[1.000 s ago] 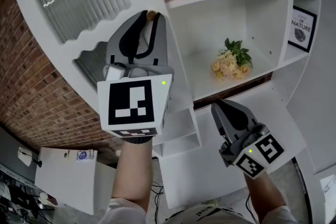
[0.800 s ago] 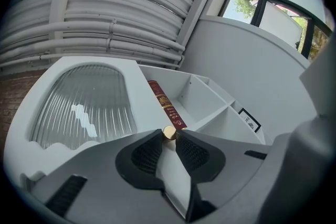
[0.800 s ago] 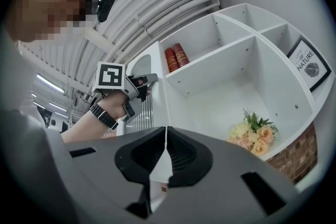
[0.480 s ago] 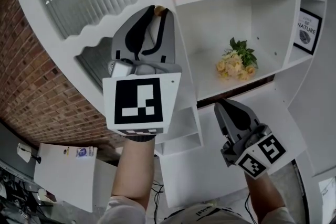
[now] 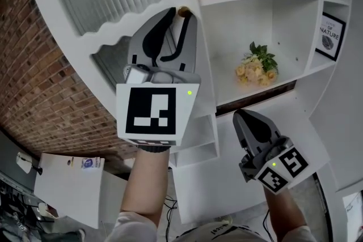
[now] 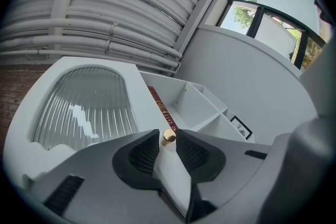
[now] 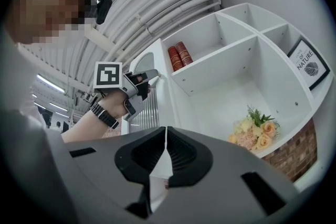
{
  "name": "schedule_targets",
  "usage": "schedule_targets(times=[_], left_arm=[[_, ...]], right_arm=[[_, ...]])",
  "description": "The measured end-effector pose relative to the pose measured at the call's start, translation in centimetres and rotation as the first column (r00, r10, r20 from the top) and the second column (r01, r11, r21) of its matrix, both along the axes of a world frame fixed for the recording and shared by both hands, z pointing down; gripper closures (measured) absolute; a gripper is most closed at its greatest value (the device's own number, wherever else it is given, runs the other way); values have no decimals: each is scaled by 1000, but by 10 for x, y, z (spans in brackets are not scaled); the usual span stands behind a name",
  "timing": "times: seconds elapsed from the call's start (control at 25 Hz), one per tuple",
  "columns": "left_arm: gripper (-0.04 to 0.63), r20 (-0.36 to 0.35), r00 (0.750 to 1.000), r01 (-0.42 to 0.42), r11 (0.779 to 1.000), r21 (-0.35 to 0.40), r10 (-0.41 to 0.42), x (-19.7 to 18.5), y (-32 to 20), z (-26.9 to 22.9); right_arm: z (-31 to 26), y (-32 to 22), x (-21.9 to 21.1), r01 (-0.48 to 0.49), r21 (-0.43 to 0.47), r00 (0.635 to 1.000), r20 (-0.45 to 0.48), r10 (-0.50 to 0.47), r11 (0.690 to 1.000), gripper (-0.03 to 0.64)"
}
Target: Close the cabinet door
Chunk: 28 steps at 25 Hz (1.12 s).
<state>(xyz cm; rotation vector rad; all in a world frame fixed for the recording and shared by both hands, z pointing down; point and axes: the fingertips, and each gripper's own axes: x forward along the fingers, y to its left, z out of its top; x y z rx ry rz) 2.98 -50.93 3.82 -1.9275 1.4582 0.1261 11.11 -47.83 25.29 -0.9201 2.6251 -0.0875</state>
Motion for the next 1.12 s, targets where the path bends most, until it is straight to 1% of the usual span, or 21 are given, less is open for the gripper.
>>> schedule_targets(times=[0.16, 0.28, 0.4, 0.56, 0.68, 0.8, 0.92, 1.12], left_arm=[[503, -31, 999, -18, 1000, 0, 18, -6, 16, 3], [503, -27, 999, -21, 1000, -9, 20, -11, 28, 15], [503, -23, 999, -27, 999, -36, 26, -15, 40, 31], [517, -58, 995, -82, 993, -88, 77, -21, 56, 58], [549, -80, 988, -141, 980, -144, 130, -22, 67, 84], [574, -98, 981, -182, 964, -194, 165, -26, 78, 108], [583, -123, 973, -218, 947, -238, 193, -31, 92, 131], [583, -162, 959, -274, 907, -320, 232, -38, 117, 168]], right_arm=[[1, 11, -4, -5, 2, 1000, -6, 6, 1000, 597], [2, 19, -9, -11, 3, 1000, -9, 11, 1000, 597], [3, 28, -16, -18, 3, 1000, -13, 18, 1000, 597], [3, 39, -27, -38, 12, 999, -29, 38, 999, 597], [9, 48, -36, -56, 8, 997, -53, 57, 998, 597], [16, 59, -43, -78, 5, 994, -75, 79, 997, 597], [21, 73, -50, -101, 1, 991, -86, 101, 995, 597], [29, 97, -60, -127, -13, 987, -103, 125, 992, 597]])
